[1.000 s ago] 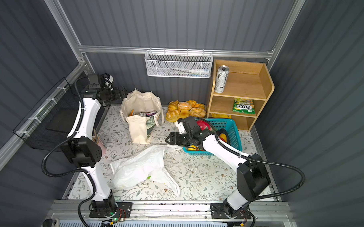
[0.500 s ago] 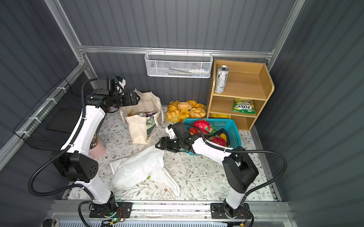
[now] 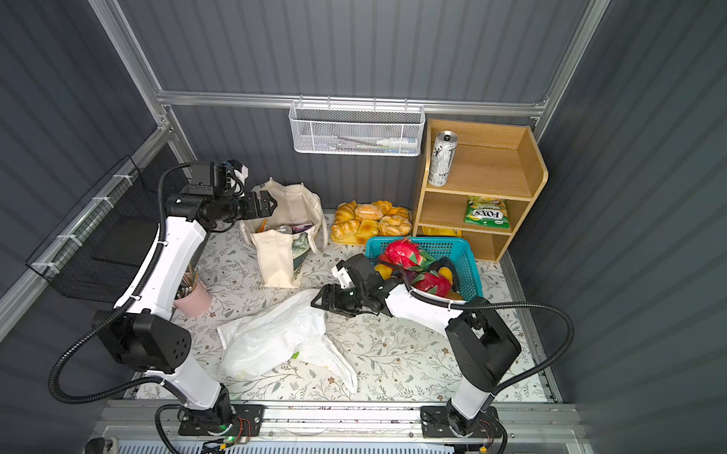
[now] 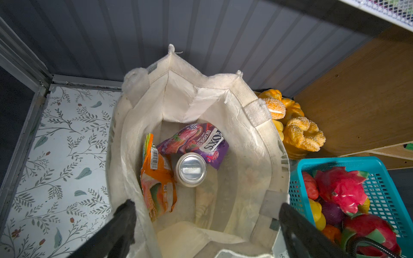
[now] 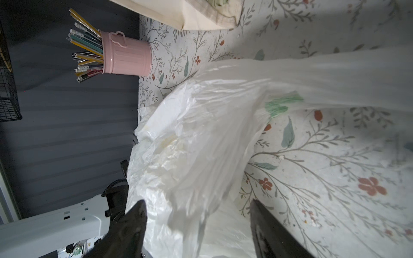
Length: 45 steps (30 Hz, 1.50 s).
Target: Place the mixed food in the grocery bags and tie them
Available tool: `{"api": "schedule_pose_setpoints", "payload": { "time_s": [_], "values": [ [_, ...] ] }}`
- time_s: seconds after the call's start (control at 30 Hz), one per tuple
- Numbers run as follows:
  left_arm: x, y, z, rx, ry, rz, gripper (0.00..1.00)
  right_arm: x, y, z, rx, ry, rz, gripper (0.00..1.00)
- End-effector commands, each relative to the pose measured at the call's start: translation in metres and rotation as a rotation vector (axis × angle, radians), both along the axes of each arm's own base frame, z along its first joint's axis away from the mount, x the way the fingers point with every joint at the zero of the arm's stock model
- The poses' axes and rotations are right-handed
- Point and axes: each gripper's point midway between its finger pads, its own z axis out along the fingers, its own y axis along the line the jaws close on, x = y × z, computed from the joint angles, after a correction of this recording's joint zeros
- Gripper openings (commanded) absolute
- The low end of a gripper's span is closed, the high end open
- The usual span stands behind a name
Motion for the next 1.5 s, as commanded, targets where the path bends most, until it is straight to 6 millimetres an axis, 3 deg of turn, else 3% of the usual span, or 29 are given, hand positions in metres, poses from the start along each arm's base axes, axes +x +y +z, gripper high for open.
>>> {"api": "schedule_pose_setpoints", "payload": {
  "time_s": [0.0,0.2,0.47,0.6,0.7,0.77,0.8,0.83,0.87,0.9,1.03,1.2,1.3,1.37,1.47],
  "values": [
    [-0.012,0.001,-0.004,0.02,0.025,-0.012,1.0,-0.001,0.007,0.017,0.053,-0.019,0.011,0.73],
    [-0.003,0.027,-0.043,0.157,0.105,0.078,1.0,0.005,0.023,0.021,0.132,0.017,0.02,0.7],
    [0.041,0.059,-0.052,0.298,0.099,0.198,1.0,0.009,0.03,0.017,0.147,0.036,0.021,0.65],
    [0.065,0.07,-0.064,0.302,0.123,0.229,1.0,0.009,0.03,0.016,0.149,0.04,0.022,0.56],
    [0.086,0.072,-0.072,0.275,0.117,0.227,0.98,0.011,0.031,0.017,0.162,0.04,0.024,0.41],
    [0.101,0.069,-0.074,0.252,0.098,0.214,0.79,0.013,0.032,0.019,0.175,0.048,0.021,0.3],
    [0.109,0.066,-0.073,0.233,0.081,0.205,0.55,0.015,0.032,0.021,0.186,0.049,0.02,0.24],
    [0.116,0.066,-0.072,0.216,0.066,0.211,0.22,0.016,0.031,0.023,0.194,0.05,0.019,0.19],
    [0.123,0.065,-0.07,0.2,0.05,0.217,0.06,0.018,0.03,0.023,0.197,0.052,0.014,0.14],
    [0.131,0.062,-0.07,0.179,0.032,0.215,0.0,0.021,0.029,0.024,0.202,0.052,0.01,0.1],
    [0.159,0.059,-0.057,0.117,-0.05,0.244,0.0,0.031,0.025,0.031,0.215,0.045,-0.006,0.0],
    [0.186,0.069,-0.03,0.048,-0.184,0.307,0.0,0.05,0.015,0.038,0.222,0.032,-0.036,0.0],
    [0.193,0.067,-0.015,0.025,-0.24,0.298,0.0,0.056,0.013,0.039,0.211,0.024,-0.04,0.0],
    [0.19,0.065,-0.013,0.017,-0.239,0.29,0.1,0.058,0.013,0.039,0.209,0.022,-0.038,0.0],
    [0.182,0.063,-0.019,0.024,-0.207,0.273,0.46,0.061,0.012,0.038,0.209,0.02,-0.046,0.0]
  ]
}}
